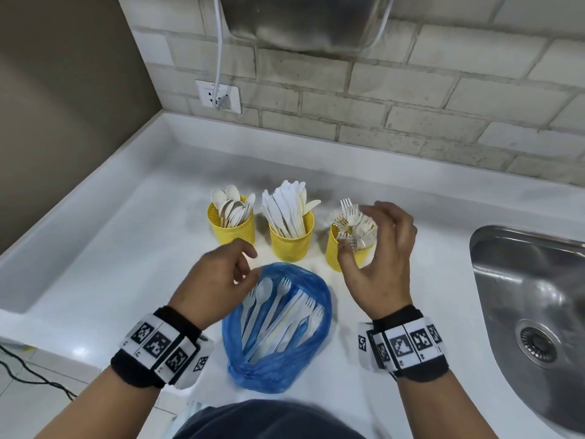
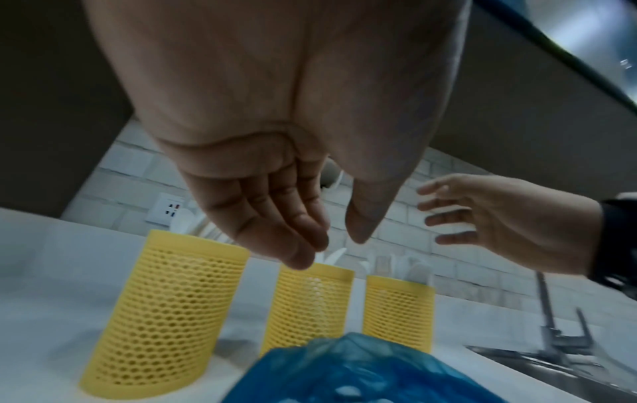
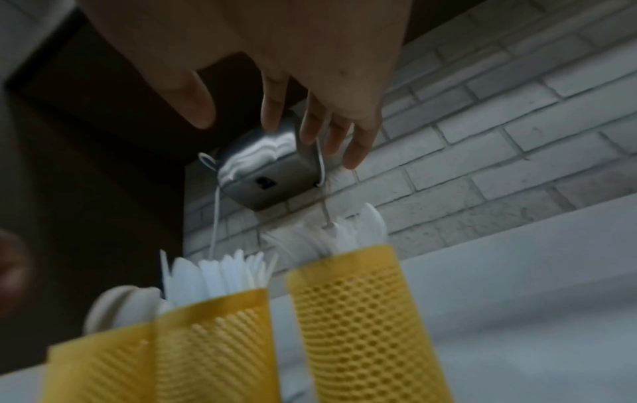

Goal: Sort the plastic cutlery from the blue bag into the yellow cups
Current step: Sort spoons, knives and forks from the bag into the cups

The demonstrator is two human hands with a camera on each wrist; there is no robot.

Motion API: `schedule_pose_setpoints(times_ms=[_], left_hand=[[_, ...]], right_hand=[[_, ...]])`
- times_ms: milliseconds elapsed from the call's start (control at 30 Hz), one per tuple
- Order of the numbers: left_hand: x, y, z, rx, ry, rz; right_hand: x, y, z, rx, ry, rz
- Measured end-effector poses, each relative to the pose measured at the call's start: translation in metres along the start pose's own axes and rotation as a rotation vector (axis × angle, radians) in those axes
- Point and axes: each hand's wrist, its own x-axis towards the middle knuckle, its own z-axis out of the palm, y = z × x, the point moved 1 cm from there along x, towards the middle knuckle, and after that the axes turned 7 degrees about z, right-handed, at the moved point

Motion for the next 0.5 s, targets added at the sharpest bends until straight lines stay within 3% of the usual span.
schedule_pose_setpoints(times_ms=[100, 267, 367, 500], left_hand=[[-0.005, 0.005, 0.016, -0.009, -0.132, 0.021], [-0.016, 0.002, 0.043, 0.115, -0.376, 0.021], [-0.026, 0.008, 0.048, 0.189, -0.443, 0.014], [-0.033, 0.014, 0.048, 0.262, -0.494, 0.021]], right_hand=[[-0.006, -0.016, 0.007, 0.076, -0.127, -0.089], [-0.037, -0.021, 0.028, 0.014, -0.573, -0.117], [-0.061, -0.015, 0.041, -0.086, -0.808, -0.083], [-0.082, -0.01, 0.042, -0.17, -0.931, -0.024]])
